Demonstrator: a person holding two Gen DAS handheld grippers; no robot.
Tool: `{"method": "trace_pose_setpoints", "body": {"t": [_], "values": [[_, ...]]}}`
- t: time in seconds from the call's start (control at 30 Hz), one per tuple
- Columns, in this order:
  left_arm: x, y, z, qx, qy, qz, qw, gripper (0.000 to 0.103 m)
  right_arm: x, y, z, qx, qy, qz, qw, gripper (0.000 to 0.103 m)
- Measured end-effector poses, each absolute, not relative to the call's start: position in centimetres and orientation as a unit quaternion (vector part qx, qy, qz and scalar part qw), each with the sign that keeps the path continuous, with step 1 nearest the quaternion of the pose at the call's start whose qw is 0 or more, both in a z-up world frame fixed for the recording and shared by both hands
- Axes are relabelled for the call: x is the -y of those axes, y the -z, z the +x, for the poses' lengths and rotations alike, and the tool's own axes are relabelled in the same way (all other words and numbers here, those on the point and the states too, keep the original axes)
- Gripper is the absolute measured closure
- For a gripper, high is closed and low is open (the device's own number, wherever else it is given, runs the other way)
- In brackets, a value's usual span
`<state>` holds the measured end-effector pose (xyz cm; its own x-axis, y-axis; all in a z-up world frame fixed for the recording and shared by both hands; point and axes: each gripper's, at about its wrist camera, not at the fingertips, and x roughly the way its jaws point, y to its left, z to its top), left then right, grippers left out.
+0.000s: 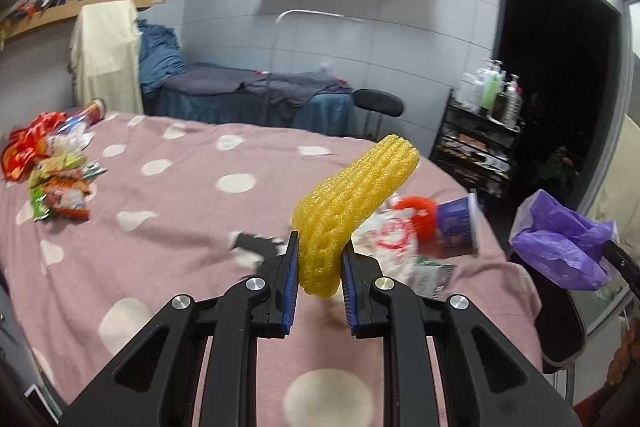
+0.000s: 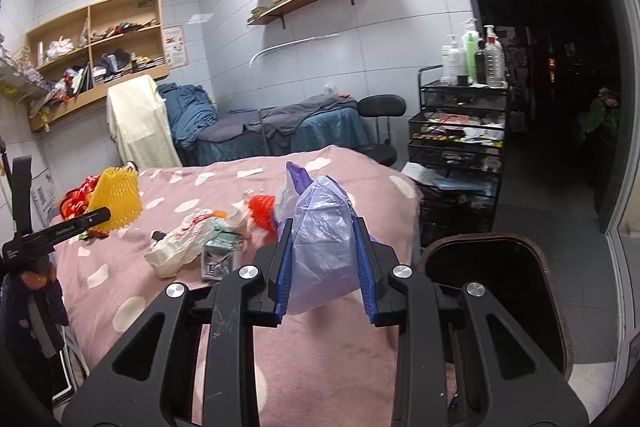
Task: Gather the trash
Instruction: 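Carry both items to the bin and open the right tool to drop the purple bag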
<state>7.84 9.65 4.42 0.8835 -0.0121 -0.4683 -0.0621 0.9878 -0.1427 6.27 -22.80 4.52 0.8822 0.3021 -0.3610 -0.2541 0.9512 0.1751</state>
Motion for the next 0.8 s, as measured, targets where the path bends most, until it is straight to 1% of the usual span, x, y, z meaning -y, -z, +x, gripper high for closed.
{"method": "trace_pose_setpoints", "body": {"t": [0.17, 0.3, 0.57, 0.8], "values": [[-5.5, -5.3, 8.9, -0.229, 0.052, -0.059, 0.970, 0.084, 25.6, -4.8, 6.1, -0.184, -0.079, 0.052, 0.978, 0.074], [-1.5, -5.6, 9.9, -0.226, 0.106, -0.035, 0.968, 0.084, 28.6, -4.2, 6.5, -0.194, -0.028, 0.065, 0.979, 0.074], [5.3, -4.2, 12.0, -0.258, 0.203, -0.018, 0.944, 0.084, 33.4, -0.5, 8.9, -0.251, 0.050, 0.083, 0.963, 0.074], [10.7, -1.9, 13.4, -0.297, 0.260, -0.007, 0.919, 0.084, 35.5, 4.0, 11.3, -0.305, 0.070, 0.097, 0.945, 0.074]]}}
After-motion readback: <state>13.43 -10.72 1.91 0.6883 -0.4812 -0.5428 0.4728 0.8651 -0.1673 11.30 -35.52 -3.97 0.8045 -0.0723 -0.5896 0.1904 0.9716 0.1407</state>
